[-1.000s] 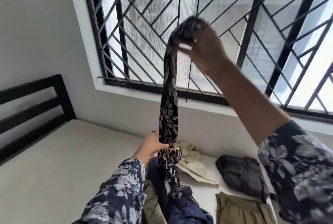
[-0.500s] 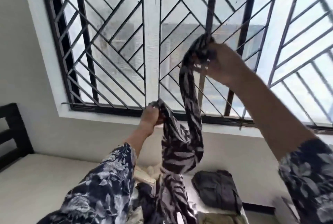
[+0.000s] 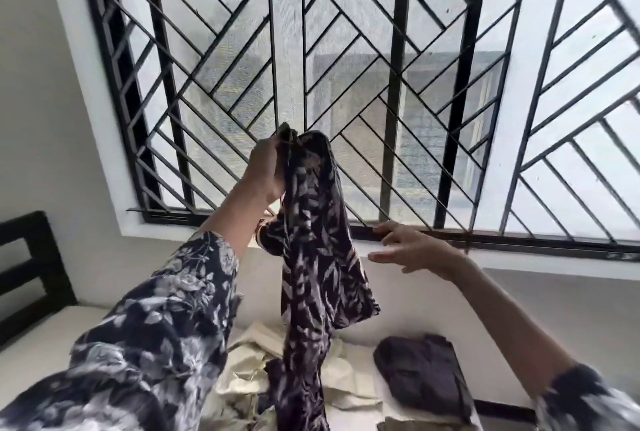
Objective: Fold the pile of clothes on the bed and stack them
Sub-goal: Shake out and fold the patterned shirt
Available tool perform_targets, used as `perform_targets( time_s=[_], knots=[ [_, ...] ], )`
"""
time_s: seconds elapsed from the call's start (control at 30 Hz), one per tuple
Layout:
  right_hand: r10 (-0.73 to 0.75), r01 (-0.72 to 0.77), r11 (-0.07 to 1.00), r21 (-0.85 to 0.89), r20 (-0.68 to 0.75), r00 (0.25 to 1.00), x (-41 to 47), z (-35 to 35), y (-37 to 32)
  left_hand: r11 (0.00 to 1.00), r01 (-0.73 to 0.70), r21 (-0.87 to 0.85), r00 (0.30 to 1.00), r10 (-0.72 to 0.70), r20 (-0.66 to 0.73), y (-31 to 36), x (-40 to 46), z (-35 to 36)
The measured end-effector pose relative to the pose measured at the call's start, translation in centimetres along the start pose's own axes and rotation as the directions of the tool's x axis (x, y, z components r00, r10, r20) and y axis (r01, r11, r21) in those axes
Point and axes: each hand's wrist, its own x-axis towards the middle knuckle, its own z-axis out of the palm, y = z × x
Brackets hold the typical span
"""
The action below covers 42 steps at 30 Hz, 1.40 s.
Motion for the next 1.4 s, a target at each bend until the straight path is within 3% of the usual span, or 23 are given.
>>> perform_targets(
  time_s=[0.07, 0.13, 0.23, 0.33, 0.47, 0.57, 0.67, 0.77, 0.9, 1.0, 1.07, 1.13, 1.2, 1.23, 1.33, 1.4],
  knots=[
    [0.074, -0.074, 0.995, -0.062, -0.013, 0.997, 1.1, 1.7, 1.5, 1.0, -0.006, -0.007, 1.0, 0.006, -0.019, 0.6, -0.5, 0.3],
    [0.173, -0.161, 0.973, -0.163, 0.066, 0.983, 2.2, 3.9, 3.2, 0.999, -0.042, -0.009, 0.999, 0.042, -0.02, 1.4, -1.0, 0.7],
    [0.15, -0.123, 0.961, -0.248, 0.092, 0.984, 3.9, 7.5, 6.3, 0.993, -0.099, 0.058, 0.995, 0.099, 0.005, 2.5, -1.1, 0.5],
    [0.079, -0.087, 0.994, 0.062, 0.125, 0.989, 3.1, 9.7, 7.2, 0.995, -0.089, 0.053, 0.995, 0.086, 0.059, 3.1, -1.9, 0.1],
    [0.004, -0.028, 0.82, 0.571, 0.043, 0.999, 2.1, 8.8, 5.8, 0.997, -0.002, -0.079, 0.984, 0.016, 0.176, 3.9, -3.4, -1.0],
    [0.006, -0.006, 0.748, 0.664, 0.002, 1.0, 2.3, 6.8, 4.3, 0.998, -0.032, -0.056, 0.995, 0.037, 0.093, 4.5, -3.3, -2.8],
    [0.063, -0.03, 0.914, 0.404, -0.069, 0.996, 2.8, 4.2, 2.6, 0.995, -0.094, 0.022, 0.993, 0.096, -0.069, 4.5, -2.8, -4.4],
    [-0.025, 0.029, 0.999, -0.028, 0.106, 0.994, 0.7, 0.5, 0.4, 0.969, -0.171, 0.177, 0.918, 0.222, -0.33, 5.0, -1.8, -6.8],
    [-0.15, 0.158, 0.984, -0.08, 0.099, 0.984, -2.1, -3.3, -0.7, 0.913, -0.2, 0.355, 0.731, 0.381, -0.566, 6.4, -1.5, -10.3],
    [-0.144, 0.158, 0.985, -0.072, 0.17, 0.975, -3.1, -4.8, -1.7, 0.88, -0.217, 0.422, 0.671, 0.449, -0.591, 6.7, -1.2, -10.9],
    [-0.059, 0.078, 0.991, -0.113, 0.164, 0.985, -3.6, -4.6, -3.4, 0.835, -0.151, 0.53, 0.707, 0.466, -0.532, 5.9, -0.5, -10.8],
    [-0.037, 0.045, 0.995, -0.084, 0.104, 0.994, -3.9, -3.8, -5.5, 0.772, -0.055, 0.633, 0.794, 0.418, -0.441, 4.4, -0.8, -9.7],
    [-0.042, 0.041, 0.995, 0.086, 0.015, 0.999, -3.9, -2.6, -7.4, 0.656, 0.007, 0.755, 0.882, 0.353, -0.314, 2.4, -1.7, -8.3],
    [-0.027, 0.031, 0.967, 0.254, -0.022, 0.999, -4.1, -2.0, -8.2, 0.586, 0.004, 0.81, 0.92, 0.315, -0.232, 1.5, -2.4, -7.2],
    [0.034, 0.021, 0.681, 0.732, -0.06, 0.998, -3.9, -1.2, -10.1, 0.473, -0.096, 0.876, 0.952, 0.299, -0.057, -1.1, -5.1, -3.9],
    [0.103, 0.005, 0.547, 0.837, -0.073, 0.992, -3.0, -0.7, -10.7, 0.49, -0.14, 0.861, 0.971, 0.24, 0.021, -2.0, -7.0, -2.1]
  ],
)
